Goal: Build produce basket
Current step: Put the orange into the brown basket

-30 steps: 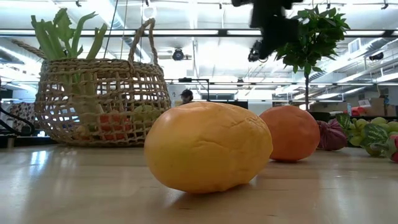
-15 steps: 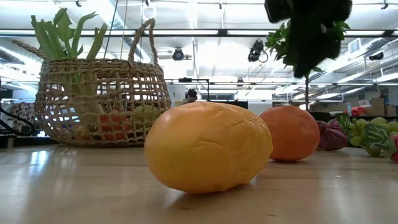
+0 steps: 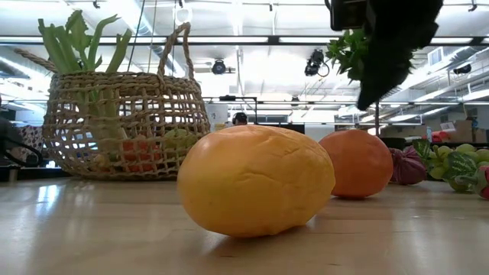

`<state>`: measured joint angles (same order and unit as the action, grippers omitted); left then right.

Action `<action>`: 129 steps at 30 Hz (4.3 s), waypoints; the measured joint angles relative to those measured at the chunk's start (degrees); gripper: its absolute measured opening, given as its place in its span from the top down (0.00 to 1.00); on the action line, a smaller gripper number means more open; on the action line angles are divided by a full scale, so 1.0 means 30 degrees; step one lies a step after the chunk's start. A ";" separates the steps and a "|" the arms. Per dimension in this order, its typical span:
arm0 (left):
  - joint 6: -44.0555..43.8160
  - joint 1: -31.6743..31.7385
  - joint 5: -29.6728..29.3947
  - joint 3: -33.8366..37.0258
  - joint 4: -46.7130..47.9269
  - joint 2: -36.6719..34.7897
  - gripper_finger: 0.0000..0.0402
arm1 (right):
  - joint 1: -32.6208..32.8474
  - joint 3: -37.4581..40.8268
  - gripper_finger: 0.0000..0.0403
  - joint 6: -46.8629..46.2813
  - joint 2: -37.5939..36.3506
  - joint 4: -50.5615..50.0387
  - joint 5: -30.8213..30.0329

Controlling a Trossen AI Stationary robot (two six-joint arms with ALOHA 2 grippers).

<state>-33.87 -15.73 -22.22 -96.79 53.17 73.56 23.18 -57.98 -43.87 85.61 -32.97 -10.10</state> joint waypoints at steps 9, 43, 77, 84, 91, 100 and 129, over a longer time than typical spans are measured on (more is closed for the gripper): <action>-0.0159 0.0000 0.0000 0.0000 0.0014 0.0000 0.57 | -0.0015 0.0000 0.10 0.3731 0.0598 0.1098 -0.0133; -0.1493 -0.0219 0.0015 0.0007 0.0685 0.0109 0.57 | -0.0296 0.0007 0.17 0.3100 0.4368 0.2107 -0.0101; 1.5006 -0.0692 -0.1056 -0.0015 -0.3965 -0.0663 0.09 | -0.5550 -0.8606 0.19 -0.1123 0.0492 0.8635 0.0900; 1.4936 -0.0467 -0.1686 0.0000 -0.3360 -0.0105 0.01 | -0.5923 -0.8619 0.19 -0.1887 0.0492 0.9757 0.0904; 1.5018 0.0006 -0.2521 0.0015 -0.3300 0.0938 0.00 | -0.5923 -0.8619 0.19 -0.2027 0.0499 1.1293 0.1756; 1.5013 0.0253 -0.2688 0.0015 -0.3500 0.1107 0.00 | -0.5909 -0.8619 0.19 -0.1999 0.0499 1.0942 0.2599; 1.2481 0.0408 -0.0608 -0.0007 -0.4189 0.1654 0.00 | -0.6426 -0.8612 0.19 -0.1232 0.0508 1.1189 0.3641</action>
<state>3.57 -14.50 -24.04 -96.82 40.60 78.52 3.90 -83.81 -47.56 87.14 0.60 0.82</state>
